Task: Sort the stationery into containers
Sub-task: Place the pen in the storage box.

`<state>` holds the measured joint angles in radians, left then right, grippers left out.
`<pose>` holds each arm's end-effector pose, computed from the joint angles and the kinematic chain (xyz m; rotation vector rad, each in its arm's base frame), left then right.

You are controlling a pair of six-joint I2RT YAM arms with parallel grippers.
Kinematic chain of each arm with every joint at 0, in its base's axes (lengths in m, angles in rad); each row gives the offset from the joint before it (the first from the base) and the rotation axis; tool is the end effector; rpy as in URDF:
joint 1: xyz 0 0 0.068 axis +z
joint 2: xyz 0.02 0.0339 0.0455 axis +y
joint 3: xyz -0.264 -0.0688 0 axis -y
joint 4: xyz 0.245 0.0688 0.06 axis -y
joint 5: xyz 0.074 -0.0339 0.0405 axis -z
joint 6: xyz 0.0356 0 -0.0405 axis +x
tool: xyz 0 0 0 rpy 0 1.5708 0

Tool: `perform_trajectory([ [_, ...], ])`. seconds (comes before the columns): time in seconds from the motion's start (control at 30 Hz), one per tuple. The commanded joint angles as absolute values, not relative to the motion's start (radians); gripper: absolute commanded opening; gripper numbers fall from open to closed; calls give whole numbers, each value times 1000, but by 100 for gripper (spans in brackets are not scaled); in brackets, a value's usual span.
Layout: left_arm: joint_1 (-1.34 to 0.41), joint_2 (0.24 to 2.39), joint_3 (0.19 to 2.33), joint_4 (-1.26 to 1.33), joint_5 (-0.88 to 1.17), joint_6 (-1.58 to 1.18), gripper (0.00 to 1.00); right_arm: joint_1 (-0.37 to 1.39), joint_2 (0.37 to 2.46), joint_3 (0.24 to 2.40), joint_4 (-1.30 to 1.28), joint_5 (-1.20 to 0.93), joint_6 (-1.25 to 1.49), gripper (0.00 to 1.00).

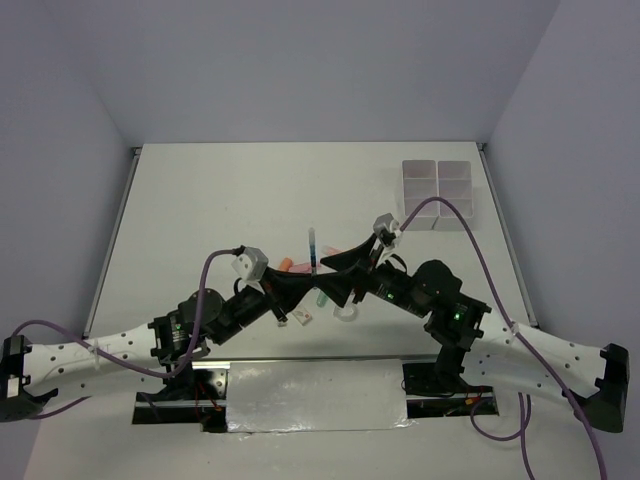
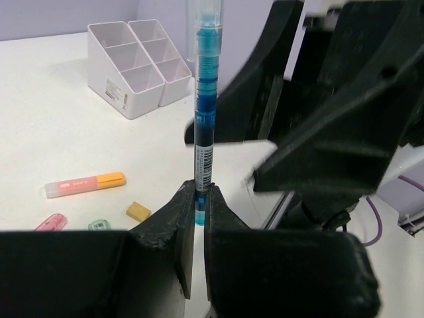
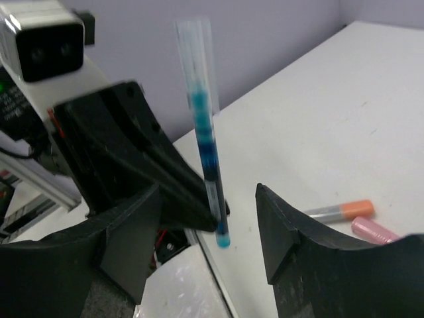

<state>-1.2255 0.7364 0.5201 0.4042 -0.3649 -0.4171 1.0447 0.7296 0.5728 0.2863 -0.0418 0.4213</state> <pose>0.0735 -0.1669 0.3169 0.2737 1.4635 -1.1025 0.0907 0.1592 0.3246 -0.5145 1.4755 1.2145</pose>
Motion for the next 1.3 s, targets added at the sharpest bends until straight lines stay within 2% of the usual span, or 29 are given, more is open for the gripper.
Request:
perform_trajectory([
  [0.0, -1224, 735, 554, 463, -308, -400, 0, 1035, 765, 676, 227, 20, 338, 65],
  [0.1, -1224, 745, 557, 453, -293, -400, 0, 1028, 798, 724, 201, 21, 318, 52],
  [0.17, -1224, 755, 555, 449, -293, -402, 0, 1026, 817, 750, 184, 22, 316, 38],
  [0.37, -1224, 753, 555, 431, -319, -402, 0, 1026, 809, 738, 186, 14, 327, 16],
  [0.4, -1224, 753, 555, 419, -324, -402, 0, 1026, 804, 736, 183, 14, 327, 11],
  [0.43, -1224, 756, 558, 411, -328, -402, 0, 1026, 799, 736, 178, 20, 327, 1],
  [0.53, -1224, 761, 580, 371, -363, -410, 0, 1025, 793, 736, 163, 29, 305, 0],
  [0.6, -1224, 762, 591, 348, -408, -420, 52, 1022, 805, 738, 150, 70, 270, 0],
  [0.67, -1224, 759, 621, 278, -457, -442, 99, 971, 831, 738, 143, 135, 224, 0],
  [0.73, -1224, 761, 679, 201, -517, -465, 99, 869, 848, 732, 167, 105, 204, 0],
  [0.77, -1223, 762, 701, 104, -540, -474, 99, 721, 867, 717, 185, 51, 196, 0],
  [0.87, -1224, 761, 790, -126, -624, -531, 99, 481, 919, 692, 300, 52, 160, 0],
  [1.0, -1224, 730, 859, -344, -657, -580, 99, 327, 1067, 741, 426, 104, 60, 0],
  [1.1, -1224, 695, 897, -484, -655, -595, 99, 220, 1210, 755, 613, 74, 15, 0],
  [1.27, -1224, 615, 896, -574, -635, -551, 99, 144, 1451, 822, 846, 22, -21, 0],
])
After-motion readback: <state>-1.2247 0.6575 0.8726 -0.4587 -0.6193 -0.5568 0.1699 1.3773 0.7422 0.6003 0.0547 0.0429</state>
